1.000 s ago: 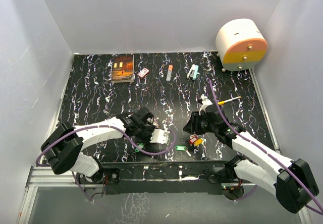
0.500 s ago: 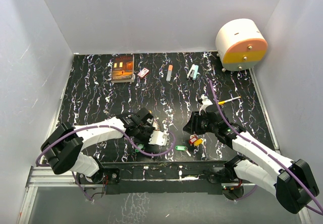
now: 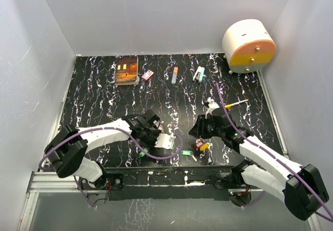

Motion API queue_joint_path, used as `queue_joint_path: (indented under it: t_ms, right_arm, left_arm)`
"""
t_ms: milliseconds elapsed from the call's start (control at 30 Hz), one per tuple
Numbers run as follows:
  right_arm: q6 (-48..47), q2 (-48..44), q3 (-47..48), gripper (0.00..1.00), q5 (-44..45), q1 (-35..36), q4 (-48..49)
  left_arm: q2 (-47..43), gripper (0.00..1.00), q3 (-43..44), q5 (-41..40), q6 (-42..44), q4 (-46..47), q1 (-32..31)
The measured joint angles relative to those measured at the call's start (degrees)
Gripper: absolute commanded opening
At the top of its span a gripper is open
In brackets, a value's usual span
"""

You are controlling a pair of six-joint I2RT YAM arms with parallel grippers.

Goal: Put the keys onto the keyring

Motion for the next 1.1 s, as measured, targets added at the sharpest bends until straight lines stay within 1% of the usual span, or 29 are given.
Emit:
queue_joint_path:
  t_ms: [400, 1100]
  right_arm:
    - [0.0, -1.2, -1.1, 0.39, 0.6, 0.0, -0.2]
    - [0.0, -1.5, -1.5, 0.39, 1.0, 0.0, -0.1]
  left_arm:
    - [0.5, 0.18, 1.0, 0.8, 0.9, -1.9, -0.1]
    - [2.9, 0.17, 1.0, 0.7, 2.6, -1.7, -0.7]
